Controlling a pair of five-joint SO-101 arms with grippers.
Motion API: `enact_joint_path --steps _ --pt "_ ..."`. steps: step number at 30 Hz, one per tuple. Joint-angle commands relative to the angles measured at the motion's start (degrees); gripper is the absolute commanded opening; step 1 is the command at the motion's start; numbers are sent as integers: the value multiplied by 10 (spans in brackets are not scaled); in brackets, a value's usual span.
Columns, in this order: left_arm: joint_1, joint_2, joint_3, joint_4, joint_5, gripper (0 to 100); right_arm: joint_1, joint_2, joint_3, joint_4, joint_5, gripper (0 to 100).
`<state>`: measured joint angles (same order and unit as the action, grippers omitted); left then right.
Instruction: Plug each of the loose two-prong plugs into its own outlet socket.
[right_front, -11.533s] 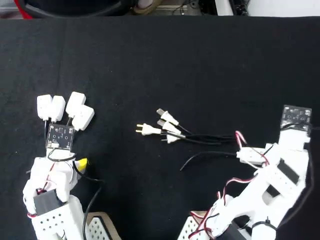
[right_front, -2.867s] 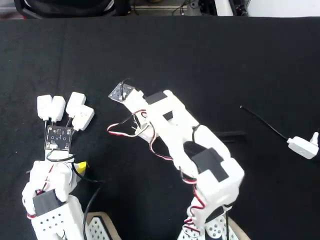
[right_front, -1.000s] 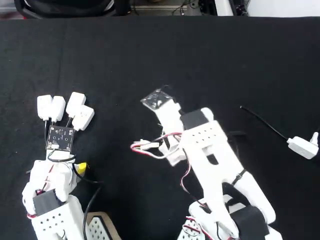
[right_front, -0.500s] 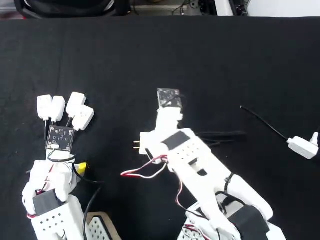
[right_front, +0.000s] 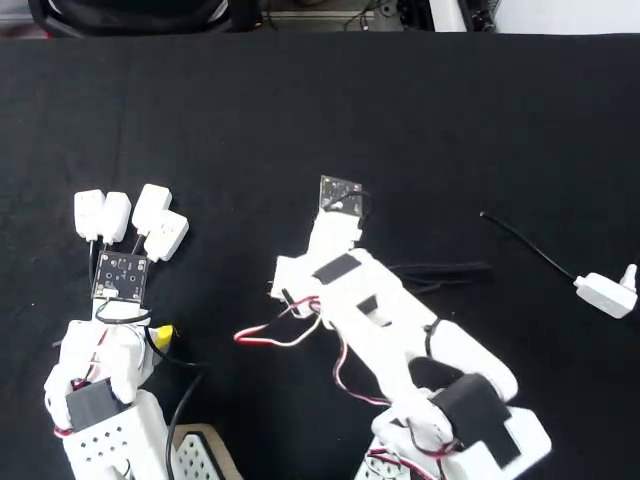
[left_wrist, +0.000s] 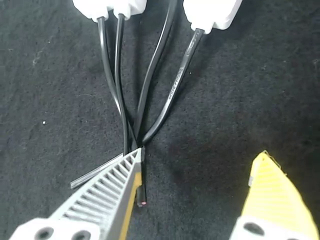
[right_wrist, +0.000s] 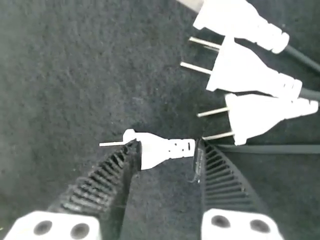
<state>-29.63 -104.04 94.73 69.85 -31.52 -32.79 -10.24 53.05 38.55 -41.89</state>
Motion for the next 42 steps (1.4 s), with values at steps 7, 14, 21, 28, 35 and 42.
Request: enact_joint_path --steps 7,14,21,28,35,42 --pt "-1 -4 -5 4 -3 331 6 10 -63 85 0 169" --pt "-1 -4 -5 4 -3 331 34 42 -119 165 29 169" --pt "-1 -4 -5 4 -3 331 177 -16 -244 390 128 166" --pt "-1 -4 -5 4 -2 331 49 33 -189 385 171 165" --pt "-2 -4 -5 4 -2 331 55 140 -186 236 175 47" --pt "-2 -4 -5 4 -2 331 124 149 -226 216 215 40"
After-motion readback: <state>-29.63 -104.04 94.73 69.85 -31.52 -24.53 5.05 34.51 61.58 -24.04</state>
